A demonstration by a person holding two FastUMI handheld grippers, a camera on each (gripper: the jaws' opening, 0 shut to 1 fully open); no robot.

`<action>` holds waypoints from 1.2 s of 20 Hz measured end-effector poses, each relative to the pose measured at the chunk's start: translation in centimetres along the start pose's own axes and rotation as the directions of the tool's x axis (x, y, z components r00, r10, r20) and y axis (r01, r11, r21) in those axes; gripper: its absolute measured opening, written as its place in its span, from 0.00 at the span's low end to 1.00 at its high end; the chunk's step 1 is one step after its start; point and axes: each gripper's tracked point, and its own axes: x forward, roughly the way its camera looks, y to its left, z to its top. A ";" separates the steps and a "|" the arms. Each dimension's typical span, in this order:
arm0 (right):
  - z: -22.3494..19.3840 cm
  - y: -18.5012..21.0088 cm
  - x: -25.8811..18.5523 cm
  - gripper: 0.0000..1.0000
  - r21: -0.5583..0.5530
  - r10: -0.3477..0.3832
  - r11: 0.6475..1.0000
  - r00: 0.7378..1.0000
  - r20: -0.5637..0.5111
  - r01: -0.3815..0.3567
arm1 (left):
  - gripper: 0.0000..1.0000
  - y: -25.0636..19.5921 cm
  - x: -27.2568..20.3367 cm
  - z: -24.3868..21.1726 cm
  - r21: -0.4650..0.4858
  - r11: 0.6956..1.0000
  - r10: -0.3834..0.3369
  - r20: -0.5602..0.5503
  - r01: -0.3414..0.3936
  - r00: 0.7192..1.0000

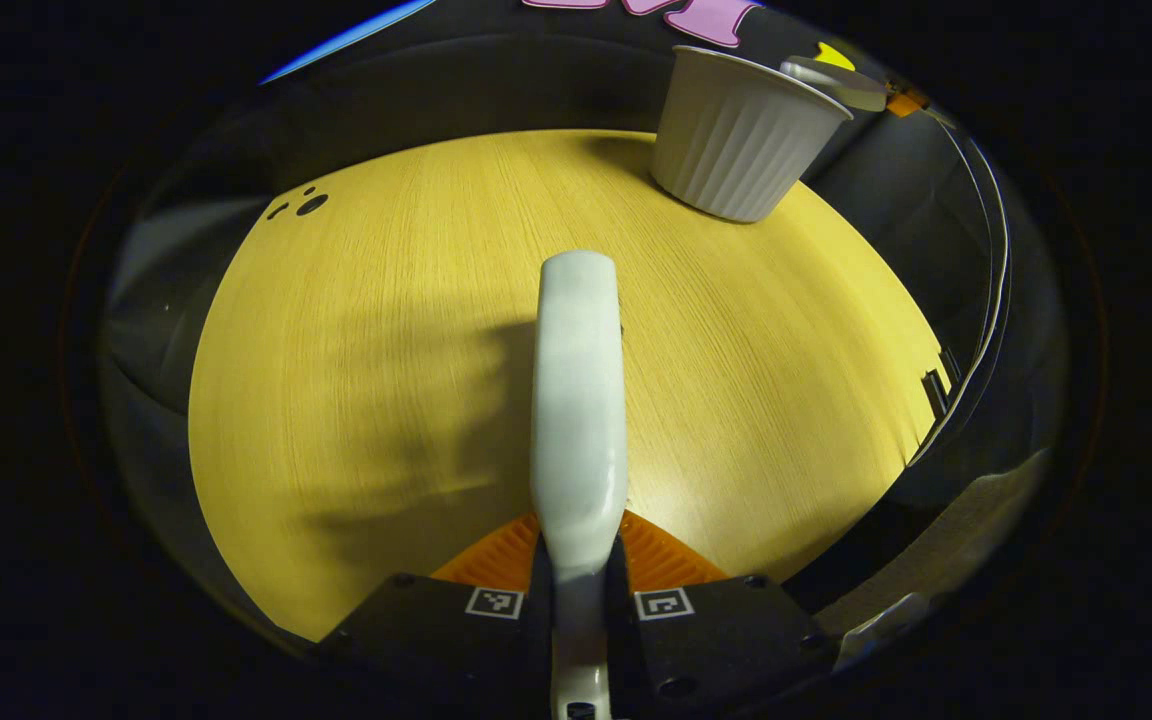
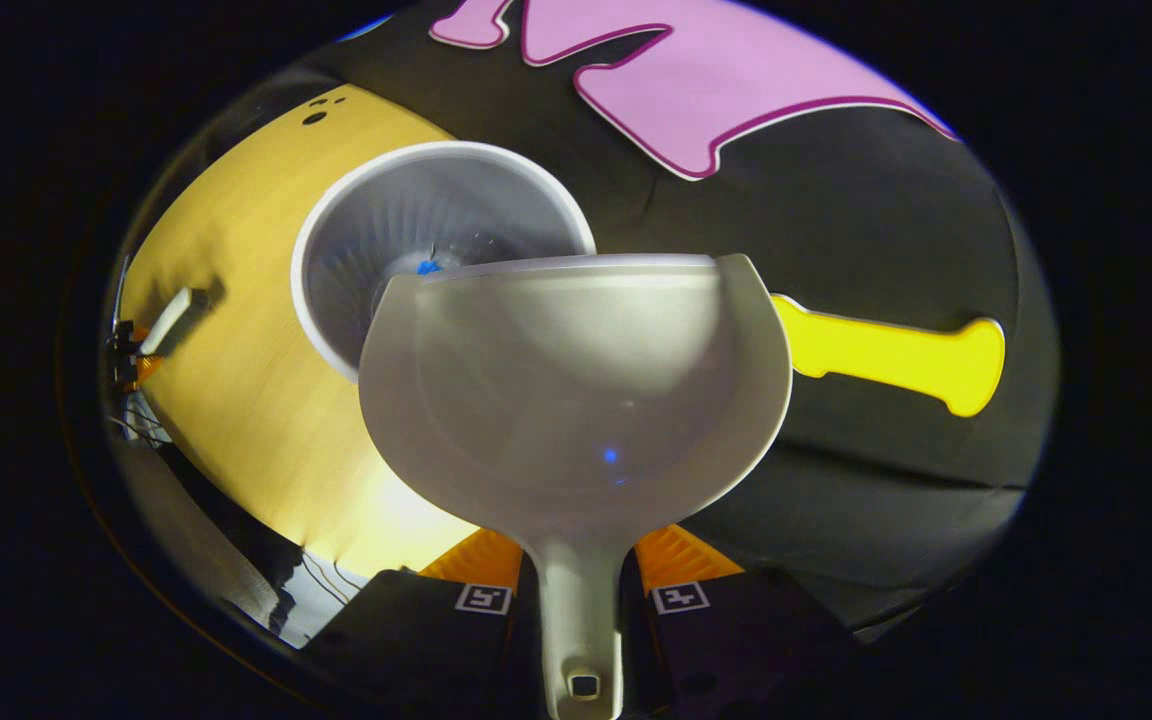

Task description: Pick up the small broom and dustpan from the desktop, sweep the trash into the dustpan with the broom, and then empty the trash into the garbage bin.

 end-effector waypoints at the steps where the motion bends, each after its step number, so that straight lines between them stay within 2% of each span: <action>1: -0.1 0.1 -0.8 0.32 0.024 0.014 1.000 1.000 0.026 -0.015 | 0.26 0.0 -0.1 0.0 0.002 1.000 0.003 -0.001 -0.003 1.000; 2: -0.3 0.4 -1.5 0.36 0.043 0.023 0.999 0.998 0.057 -0.025 | 0.26 0.0 -0.1 0.1 0.003 1.000 0.008 0.000 -0.008 1.000; 3: -0.4 0.7 -2.3 0.31 0.059 0.029 0.998 0.995 0.095 -0.035 | 0.26 0.0 0.0 0.1 0.002 1.000 0.013 0.000 -0.013 1.000; 4: -0.5 1.1 -3.1 0.31 0.076 0.042 0.996 0.990 0.132 -0.053 | 0.26 0.0 -0.1 0.1 -0.002 1.000 0.017 0.001 -0.017 1.000; 5: -0.9 1.6 -3.7 0.36 0.097 0.056 0.993 0.984 0.168 -0.073 | 0.26 -0.1 -0.1 0.2 -0.007 1.000 0.019 0.000 -0.019 1.000; 7: -1.6 2.8 -5.0 0.36 0.124 0.081 0.986 0.969 0.232 -0.113 | 0.26 -0.1 -0.2 0.2 -0.013 0.999 0.029 0.000 -0.029 1.000; 11: -4.2 5.7 -6.4 0.36 0.153 0.131 0.971 0.943 0.305 -0.184 | 0.26 -0.2 -0.6 0.3 -0.023 0.998 0.052 0.003 -0.052 0.999; 18: -9.9 14.5 -5.0 0.36 0.155 0.245 0.940 0.916 0.317 -0.305 | 0.26 -0.5 -0.8 0.4 -0.025 0.996 0.089 -0.003 -0.089 0.996; 22: -13.4 19.4 -1.9 0.36 0.161 0.288 0.927 0.919 0.269 -0.338 | 0.26 -0.5 -0.8 0.6 -0.012 0.994 0.110 -0.008 -0.110 0.994; 23: -13.9 20.7 -0.9 0.40 0.170 0.300 0.921 0.916 0.265 -0.351 | 0.26 -0.5 -0.7 0.6 -0.009 0.993 0.117 -0.010 -0.118 0.993; 24: -14.4 22.1 0.0 0.36 0.180 0.308 0.915 0.914 0.264 -0.361 | 0.26 -0.4 -0.6 0.7 -0.008 0.992 0.125 -0.014 -0.125 0.992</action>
